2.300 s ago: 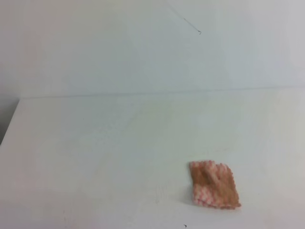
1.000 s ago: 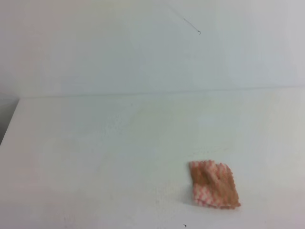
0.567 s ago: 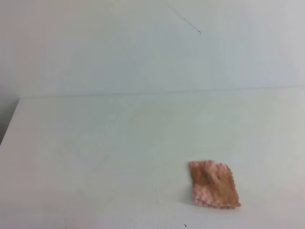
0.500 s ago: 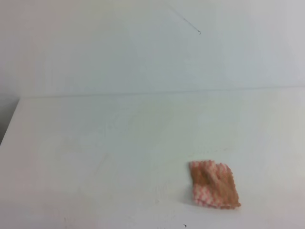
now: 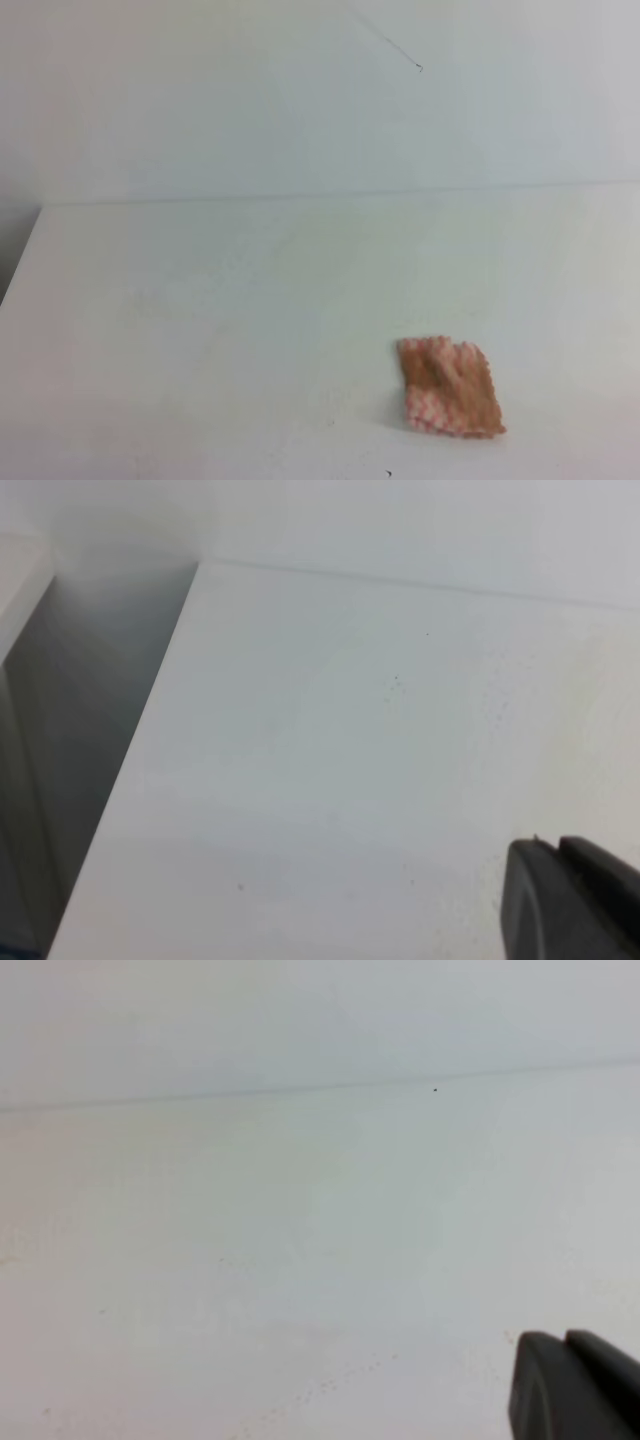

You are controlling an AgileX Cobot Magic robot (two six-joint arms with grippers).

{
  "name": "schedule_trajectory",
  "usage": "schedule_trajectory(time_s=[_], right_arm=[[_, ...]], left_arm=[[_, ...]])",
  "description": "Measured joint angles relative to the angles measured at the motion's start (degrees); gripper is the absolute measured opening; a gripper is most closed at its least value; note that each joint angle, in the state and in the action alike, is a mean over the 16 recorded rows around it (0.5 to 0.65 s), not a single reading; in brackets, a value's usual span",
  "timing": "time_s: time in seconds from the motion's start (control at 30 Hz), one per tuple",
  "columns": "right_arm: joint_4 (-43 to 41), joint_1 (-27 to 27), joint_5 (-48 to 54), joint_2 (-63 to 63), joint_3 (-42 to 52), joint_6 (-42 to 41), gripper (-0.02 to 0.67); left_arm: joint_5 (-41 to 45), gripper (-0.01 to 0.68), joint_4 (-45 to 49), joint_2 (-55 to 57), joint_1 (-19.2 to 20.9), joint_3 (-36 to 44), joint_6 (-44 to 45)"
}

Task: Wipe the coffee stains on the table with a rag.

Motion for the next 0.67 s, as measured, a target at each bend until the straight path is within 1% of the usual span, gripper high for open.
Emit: schedule_trajectory(time_s=[0.67], right_arm=[[0.0,-0.2,-0.8,0.0,0.0,0.0,-0.004]], left_arm=[[0.0,-0.001,0.0,0.0,0.0,0.0,0.0]])
